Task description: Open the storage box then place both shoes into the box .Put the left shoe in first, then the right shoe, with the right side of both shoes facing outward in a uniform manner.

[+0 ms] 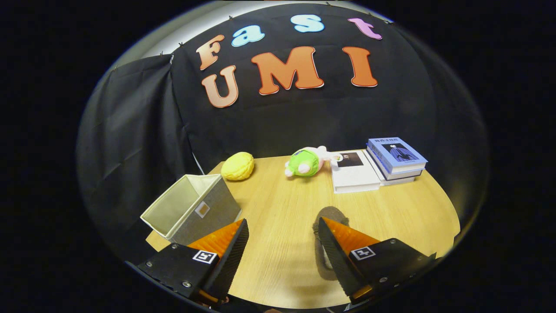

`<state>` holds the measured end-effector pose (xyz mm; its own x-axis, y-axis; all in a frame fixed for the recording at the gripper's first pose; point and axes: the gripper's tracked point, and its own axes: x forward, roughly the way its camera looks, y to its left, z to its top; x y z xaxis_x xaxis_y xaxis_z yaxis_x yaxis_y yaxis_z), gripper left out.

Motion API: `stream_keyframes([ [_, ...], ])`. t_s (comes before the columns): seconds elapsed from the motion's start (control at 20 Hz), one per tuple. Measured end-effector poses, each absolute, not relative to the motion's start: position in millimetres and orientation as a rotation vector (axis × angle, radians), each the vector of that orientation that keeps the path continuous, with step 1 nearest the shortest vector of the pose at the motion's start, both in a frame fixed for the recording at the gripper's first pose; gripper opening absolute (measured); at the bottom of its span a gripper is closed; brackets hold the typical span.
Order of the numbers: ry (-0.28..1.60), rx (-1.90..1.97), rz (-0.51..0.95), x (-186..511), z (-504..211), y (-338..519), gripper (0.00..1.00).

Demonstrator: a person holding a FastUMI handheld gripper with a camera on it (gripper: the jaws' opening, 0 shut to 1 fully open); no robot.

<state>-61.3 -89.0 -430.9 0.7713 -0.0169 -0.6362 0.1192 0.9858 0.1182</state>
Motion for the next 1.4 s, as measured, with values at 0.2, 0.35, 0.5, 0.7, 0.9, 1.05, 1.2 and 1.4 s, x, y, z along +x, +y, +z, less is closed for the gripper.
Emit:
stream_keyframes([
  [0.2, 0.734, 0.164, -0.115, -73, -455, -122, 0.96],
  [0.35, 0.799, 0.208, -0.144, -82, -488, -145, 0.96],
  [0.5, 0.854, 0.172, -0.194, -89, -516, -172, 0.93],
  [0.7, 0.923, 0.142, -0.200, -95, -548, -185, 0.87],
  [0.9, 0.961, 0.097, -0.231, -89, -572, -195, 0.81],
  [1.05, 0.948, 0.071, -0.267, -75, -583, -206, 0.76],
  [1.2, 0.985, 0.105, -0.311, -72, -599, -214, 0.60],
  [1.4, 0.985, 0.223, -0.331, -64, -603, -206, 0.21],
])
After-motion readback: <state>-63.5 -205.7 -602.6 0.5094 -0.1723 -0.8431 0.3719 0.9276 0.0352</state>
